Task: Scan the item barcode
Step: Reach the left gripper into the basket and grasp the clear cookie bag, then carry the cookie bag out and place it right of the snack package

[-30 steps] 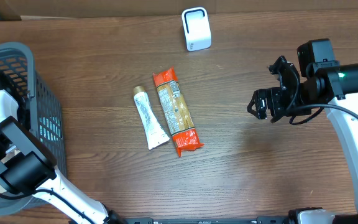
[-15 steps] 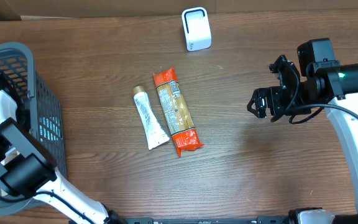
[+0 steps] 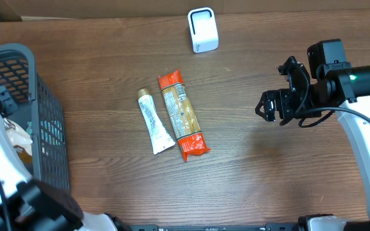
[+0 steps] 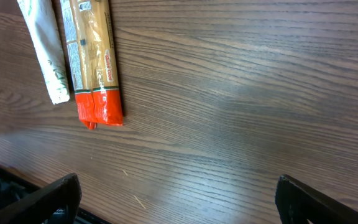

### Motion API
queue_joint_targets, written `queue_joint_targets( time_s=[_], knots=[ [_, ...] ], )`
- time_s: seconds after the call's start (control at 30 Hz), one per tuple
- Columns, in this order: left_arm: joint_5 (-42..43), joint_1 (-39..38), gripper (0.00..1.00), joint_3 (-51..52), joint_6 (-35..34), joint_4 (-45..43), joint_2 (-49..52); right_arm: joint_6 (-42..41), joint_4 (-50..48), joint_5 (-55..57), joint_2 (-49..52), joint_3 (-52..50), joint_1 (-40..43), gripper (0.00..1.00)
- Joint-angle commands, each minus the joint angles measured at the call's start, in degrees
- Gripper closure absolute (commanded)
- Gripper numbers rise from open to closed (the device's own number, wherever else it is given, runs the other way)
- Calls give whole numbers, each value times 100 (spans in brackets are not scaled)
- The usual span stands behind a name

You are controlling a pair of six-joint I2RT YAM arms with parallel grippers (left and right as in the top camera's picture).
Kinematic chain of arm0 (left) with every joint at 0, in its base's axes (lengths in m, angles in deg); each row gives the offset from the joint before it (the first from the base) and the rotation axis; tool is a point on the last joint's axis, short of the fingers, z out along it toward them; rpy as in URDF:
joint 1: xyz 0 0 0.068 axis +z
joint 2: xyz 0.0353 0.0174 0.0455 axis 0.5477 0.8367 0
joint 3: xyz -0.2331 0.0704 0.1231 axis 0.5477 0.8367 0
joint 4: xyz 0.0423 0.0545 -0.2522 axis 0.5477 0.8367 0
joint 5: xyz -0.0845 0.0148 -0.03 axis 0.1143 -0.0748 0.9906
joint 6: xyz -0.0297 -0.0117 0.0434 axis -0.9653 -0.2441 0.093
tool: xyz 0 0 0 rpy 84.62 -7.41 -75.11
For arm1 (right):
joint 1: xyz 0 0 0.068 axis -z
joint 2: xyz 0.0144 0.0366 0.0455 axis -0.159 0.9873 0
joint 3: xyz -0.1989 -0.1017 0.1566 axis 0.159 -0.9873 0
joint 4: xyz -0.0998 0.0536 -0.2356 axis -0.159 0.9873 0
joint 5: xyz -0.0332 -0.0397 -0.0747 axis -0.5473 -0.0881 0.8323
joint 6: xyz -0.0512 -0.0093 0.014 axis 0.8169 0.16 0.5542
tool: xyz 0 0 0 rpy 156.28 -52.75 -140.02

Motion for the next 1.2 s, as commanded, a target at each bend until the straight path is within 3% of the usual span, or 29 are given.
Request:
queue_joint_targets(
  time_s=[0.0, 0.2, 0.37, 0.73, 0.97, 1.17],
  knots=[
    [221, 26, 89, -7, -232, -59, -686, -15, -13, 15, -31, 111, -28, 0],
    [400, 13, 89, -7, -247, -304, -1797, -17, -7, 13, -31, 111, -28, 0],
    [1425, -13, 95, -7, -295, -531, -2535, -17, 52, 13, -31, 111, -28, 0],
    [3342, -1126, 96, -7, -1628, -516, -3462, -20, 81, 11, -31, 111, -28, 0],
    [3209, -2573, 96, 9, -1985, 164, -3351, -20, 118, 11, -31, 111, -28, 0],
    [1947, -4363, 96, 13, -1985, 1003, -2551, -17, 114, 11, -31, 111, -28, 0]
  ],
)
